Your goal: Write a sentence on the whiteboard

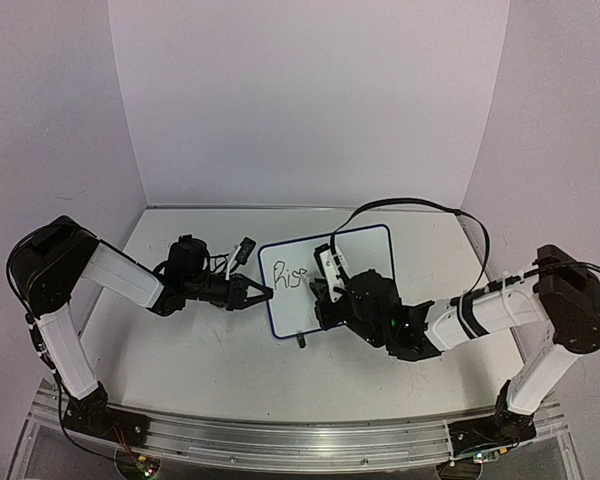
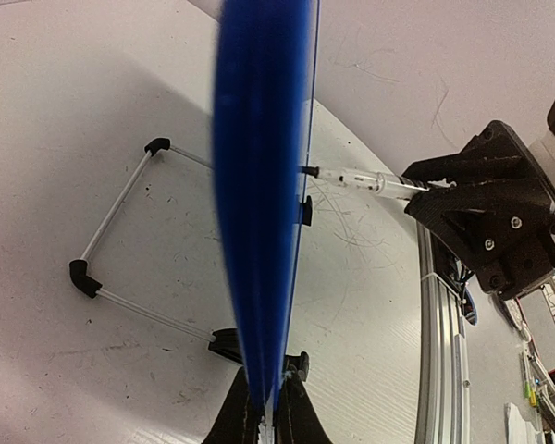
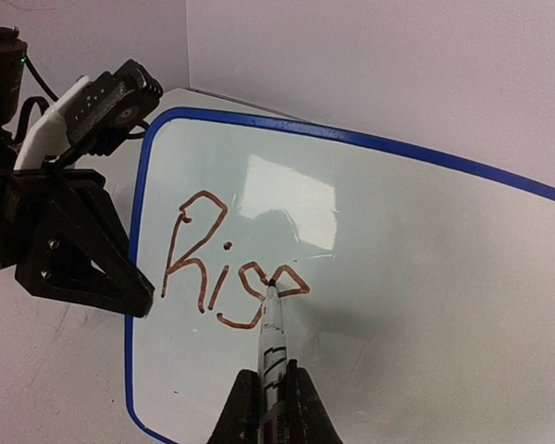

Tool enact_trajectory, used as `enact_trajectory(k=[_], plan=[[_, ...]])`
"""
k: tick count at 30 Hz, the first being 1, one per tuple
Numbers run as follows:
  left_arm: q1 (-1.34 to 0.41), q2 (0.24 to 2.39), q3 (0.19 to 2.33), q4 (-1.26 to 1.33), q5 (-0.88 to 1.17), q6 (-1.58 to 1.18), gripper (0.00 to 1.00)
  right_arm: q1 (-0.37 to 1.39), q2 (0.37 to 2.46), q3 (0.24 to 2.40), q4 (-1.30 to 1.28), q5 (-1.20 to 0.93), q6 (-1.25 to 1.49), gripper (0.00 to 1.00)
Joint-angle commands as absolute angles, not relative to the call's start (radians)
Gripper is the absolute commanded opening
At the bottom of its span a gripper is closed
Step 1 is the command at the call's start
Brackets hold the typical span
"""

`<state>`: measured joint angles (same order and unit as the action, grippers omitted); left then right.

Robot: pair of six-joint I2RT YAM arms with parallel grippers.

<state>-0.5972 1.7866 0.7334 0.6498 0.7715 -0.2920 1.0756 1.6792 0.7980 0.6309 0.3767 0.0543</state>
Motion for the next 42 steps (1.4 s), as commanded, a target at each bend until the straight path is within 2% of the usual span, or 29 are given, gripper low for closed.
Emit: enact_trajectory(k=[1, 36, 42], plan=[[-0.592, 1.775, 0.743, 0.565, 0.719, -0.267, 0.00, 1.080, 1.658, 0.779, 0.583, 0.405, 0.072, 0.00], [-0.592, 1.774, 0.744, 0.561, 0.716, -0.267, 0.00, 1.092, 1.623, 0.755, 0.608, 0.509, 0.069, 0.00], [-0.592, 1.780, 0.749, 0.560, 0.717, -0.268, 0.00, 1.094, 1.408, 0.640, 0.765, 0.325, -0.019, 0.00]])
